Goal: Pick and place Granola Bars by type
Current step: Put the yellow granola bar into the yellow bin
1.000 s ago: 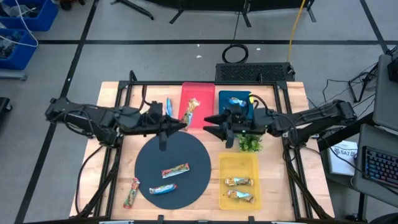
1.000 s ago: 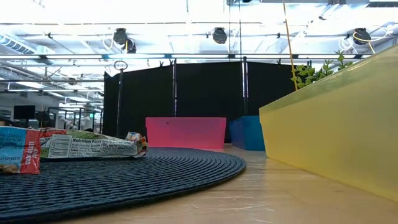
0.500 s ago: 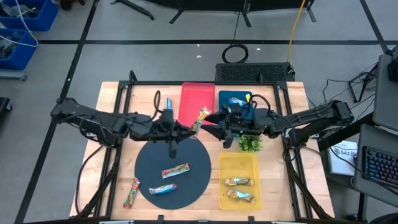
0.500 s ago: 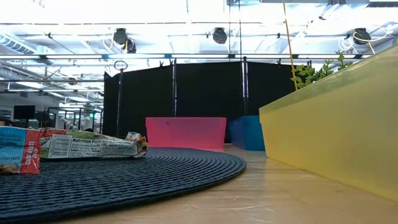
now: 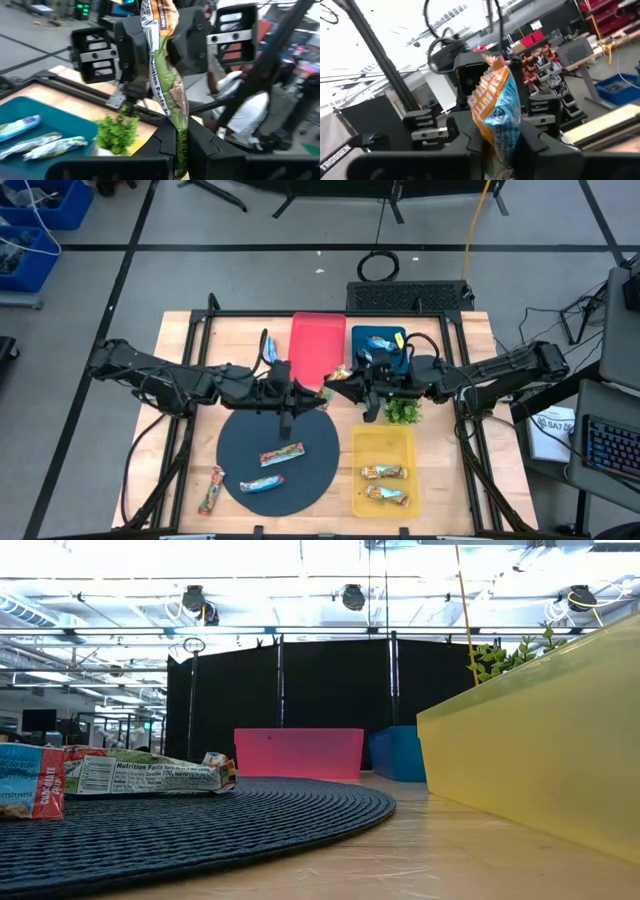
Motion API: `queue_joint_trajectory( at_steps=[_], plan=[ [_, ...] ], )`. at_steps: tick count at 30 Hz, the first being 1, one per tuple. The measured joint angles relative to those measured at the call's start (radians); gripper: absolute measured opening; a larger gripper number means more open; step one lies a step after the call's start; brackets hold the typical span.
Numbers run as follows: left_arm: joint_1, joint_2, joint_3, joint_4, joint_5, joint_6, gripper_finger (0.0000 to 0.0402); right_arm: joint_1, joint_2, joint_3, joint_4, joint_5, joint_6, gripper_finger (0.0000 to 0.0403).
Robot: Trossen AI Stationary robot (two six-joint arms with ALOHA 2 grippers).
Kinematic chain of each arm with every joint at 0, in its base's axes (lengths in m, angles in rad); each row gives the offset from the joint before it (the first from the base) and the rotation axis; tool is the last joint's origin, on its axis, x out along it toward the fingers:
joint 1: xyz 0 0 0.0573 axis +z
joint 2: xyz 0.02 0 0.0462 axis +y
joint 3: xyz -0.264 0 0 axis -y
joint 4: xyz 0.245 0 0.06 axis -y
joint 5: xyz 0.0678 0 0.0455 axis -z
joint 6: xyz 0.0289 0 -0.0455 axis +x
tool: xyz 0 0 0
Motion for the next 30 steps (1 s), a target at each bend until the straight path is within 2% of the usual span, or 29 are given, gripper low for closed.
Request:
queue_joint_trajectory(
  at_steps=[4, 7, 14, 16, 21, 26, 30],
  plan=[
    [0.01, -0.005, 0.0, 0.0, 0.097, -0.023, 0.007, 0.005, -0.016, 0.0, -0.06, -0.012, 0.025, 0.0034],
    [0.025, -0.03, -0.001, -0.027, 0.153, -0.06, 0.0117, 0.02, -0.043, 0.001, -0.178, -0.031, 0.033, 0.0032],
    [0.075, -0.112, 0.0, -0.098, 0.174, -0.084, 0.0201, 0.084, -0.12, 0.0, -0.538, -0.033, 0.091, 0.0028],
    [0.093, -0.15, 0.0, -0.147, 0.137, -0.086, 0.0214, 0.114, -0.13, 0.0, -0.628, -0.041, 0.125, 0.0026],
    [0.173, -0.215, 0.001, -0.365, -0.076, -0.245, 0.0224, 0.201, -0.107, 0.0, -0.897, -0.115, 0.207, 0.0025],
    [0.272, -0.235, 0.001, -0.646, -0.193, -0.409, 0.0224, 0.244, -0.021, -0.001, -1.071, -0.107, 0.195, 0.0024],
    [0.359, -0.212, 0.0, -0.827, -0.234, -0.472, 0.0225, 0.257, 0.084, 0.0, -1.167, -0.107, 0.145, 0.0023]
  ],
)
